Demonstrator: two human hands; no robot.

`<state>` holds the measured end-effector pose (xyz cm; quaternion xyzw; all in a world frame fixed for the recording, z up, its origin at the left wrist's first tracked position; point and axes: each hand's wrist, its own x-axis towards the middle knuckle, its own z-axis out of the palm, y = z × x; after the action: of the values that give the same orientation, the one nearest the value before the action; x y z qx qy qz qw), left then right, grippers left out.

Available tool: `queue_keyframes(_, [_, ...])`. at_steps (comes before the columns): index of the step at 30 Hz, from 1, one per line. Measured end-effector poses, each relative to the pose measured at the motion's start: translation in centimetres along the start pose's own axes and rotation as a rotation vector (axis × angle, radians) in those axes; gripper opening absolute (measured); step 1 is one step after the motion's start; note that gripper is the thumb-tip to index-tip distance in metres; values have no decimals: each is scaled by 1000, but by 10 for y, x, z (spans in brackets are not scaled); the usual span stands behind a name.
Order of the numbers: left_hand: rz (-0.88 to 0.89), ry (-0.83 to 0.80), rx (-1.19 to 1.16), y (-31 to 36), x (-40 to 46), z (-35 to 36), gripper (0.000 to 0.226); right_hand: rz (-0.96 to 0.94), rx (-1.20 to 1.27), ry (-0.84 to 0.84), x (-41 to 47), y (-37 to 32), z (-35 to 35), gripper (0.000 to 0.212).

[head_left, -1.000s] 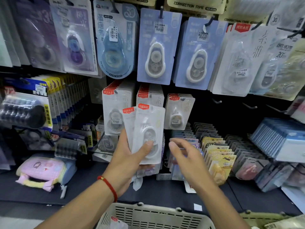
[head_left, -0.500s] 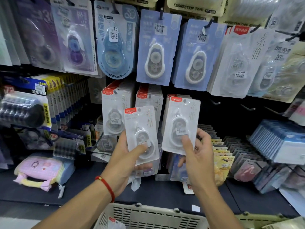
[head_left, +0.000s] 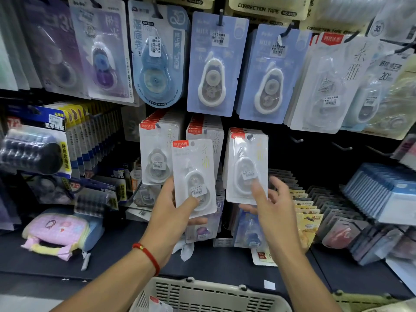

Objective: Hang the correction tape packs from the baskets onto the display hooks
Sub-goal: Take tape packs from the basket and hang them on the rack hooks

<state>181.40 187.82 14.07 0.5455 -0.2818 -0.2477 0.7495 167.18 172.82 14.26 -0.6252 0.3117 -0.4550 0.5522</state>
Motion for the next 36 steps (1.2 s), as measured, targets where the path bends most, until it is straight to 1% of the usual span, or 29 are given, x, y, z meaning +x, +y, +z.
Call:
queue_keyframes(2, [5,-1,13,1,-1,1,43,119,-112,-47,-2,7,-1,67])
queue_keyframes(3, [1,3,14,1,-2,2,40,140,-177,-83,-3,11,-2,58])
queue_keyframes(4, [-4,4,11,1,-2,3,38,130,-202,-127,-6,12,-1,43])
queue_keyframes(6, [-10,-37,9,1,-4,6,39,65,-147,-249,-11,9,3,20])
queue_keyframes(8, [-16,-117,15,1,-7,9,44,-11,-83,-366,-17,5,8,15])
queue_keyframes(9, [-19,-151,16,0,-9,10,45,-44,-71,-384,-19,5,10,16])
queue_keyframes(10, [-20,-173,15,0,-9,12,47,-65,-60,-370,-21,4,12,16])
queue_keyframes(14, [-25,-207,20,1,-9,16,65,-95,51,-178,-20,-3,13,15])
queue_keyframes(16, [-30,-244,6,2,-10,19,71,-114,68,-121,-16,-8,11,16])
queue_keyframes(23, [-35,-318,-33,10,-14,29,75,-126,148,-66,-13,-16,8,25])
queue_keyframes(27, [-33,-319,5,9,-13,28,78,-135,189,-66,-9,-19,7,25])
queue_keyframes(30, [1,-320,78,6,-10,25,76,-160,166,-74,-4,-16,3,27])
queue_keyframes(31, [37,-299,139,4,-9,24,73,-152,104,-67,-2,-12,3,32])
queue_keyframes(32, [93,-260,246,2,-6,22,69,-147,-30,-51,0,-7,1,40])
queue_keyframes(33, [169,-207,403,-1,-3,19,67,-165,-238,-22,2,0,0,51])
queue_keyframes(34, [258,-164,585,-4,1,15,65,-215,-469,15,2,7,-1,60])
queue_keyframes(35, [344,-136,756,-6,5,12,65,-318,-656,54,2,11,0,62])
queue_keyframes(36, [408,-122,887,-9,10,9,67,-447,-773,67,3,15,1,61])
